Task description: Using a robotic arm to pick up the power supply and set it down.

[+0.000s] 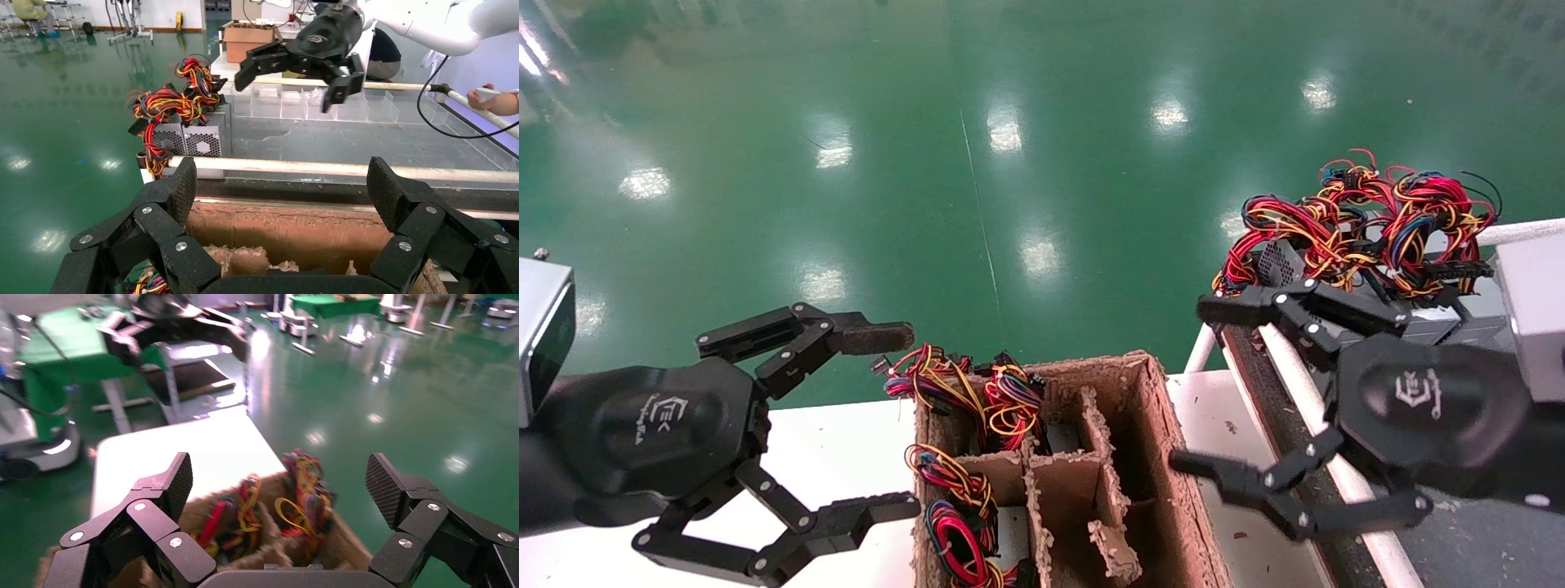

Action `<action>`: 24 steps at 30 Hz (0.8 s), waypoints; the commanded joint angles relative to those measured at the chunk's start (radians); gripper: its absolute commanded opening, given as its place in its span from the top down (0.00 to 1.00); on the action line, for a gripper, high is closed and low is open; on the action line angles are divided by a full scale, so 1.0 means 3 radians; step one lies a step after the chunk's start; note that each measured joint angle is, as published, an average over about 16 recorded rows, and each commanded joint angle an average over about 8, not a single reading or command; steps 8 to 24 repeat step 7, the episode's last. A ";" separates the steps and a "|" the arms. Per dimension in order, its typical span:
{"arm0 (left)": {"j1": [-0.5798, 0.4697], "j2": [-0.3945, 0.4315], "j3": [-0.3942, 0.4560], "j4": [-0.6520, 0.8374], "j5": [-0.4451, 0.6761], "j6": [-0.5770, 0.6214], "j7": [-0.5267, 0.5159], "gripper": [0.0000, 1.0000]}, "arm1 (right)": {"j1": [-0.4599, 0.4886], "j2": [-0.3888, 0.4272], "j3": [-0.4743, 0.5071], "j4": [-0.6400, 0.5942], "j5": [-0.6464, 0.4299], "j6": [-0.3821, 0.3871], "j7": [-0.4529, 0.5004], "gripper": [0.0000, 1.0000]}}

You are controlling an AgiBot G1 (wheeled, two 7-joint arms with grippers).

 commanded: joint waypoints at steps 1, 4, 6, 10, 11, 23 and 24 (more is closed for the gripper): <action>0.0000 0.0000 0.0000 0.0000 0.0000 0.0000 0.0000 0.00 | -0.0022 -0.0028 0.0002 0.0011 0.0042 -0.0058 0.0003 0.00; 0.0000 0.0000 0.0000 0.0000 0.0000 0.0000 0.0000 0.00 | -0.0052 -0.0068 0.0005 0.0026 0.0101 -0.0139 0.0007 0.00; 0.0000 0.0000 0.0000 0.0000 0.0000 0.0000 0.0000 0.00 | -0.0062 -0.0082 0.0006 0.0031 0.0121 -0.0166 0.0008 0.00; 0.0000 0.0000 0.0000 0.0000 0.0000 0.0000 0.0000 0.00 | -0.0067 -0.0088 0.0006 0.0033 0.0130 -0.0179 0.0009 0.00; 0.0000 0.0000 0.0000 0.0000 0.0000 0.0000 0.0000 0.00 | -0.0067 -0.0088 0.0006 0.0033 0.0130 -0.0179 0.0009 0.00; 0.0000 0.0000 0.0000 0.0000 0.0000 0.0000 0.0000 0.00 | -0.0067 -0.0088 0.0006 0.0033 0.0130 -0.0179 0.0009 0.00; 0.0000 0.0000 0.0000 0.0000 0.0000 0.0000 0.0000 0.00 | -0.0067 -0.0088 0.0006 0.0033 0.0130 -0.0179 0.0009 0.00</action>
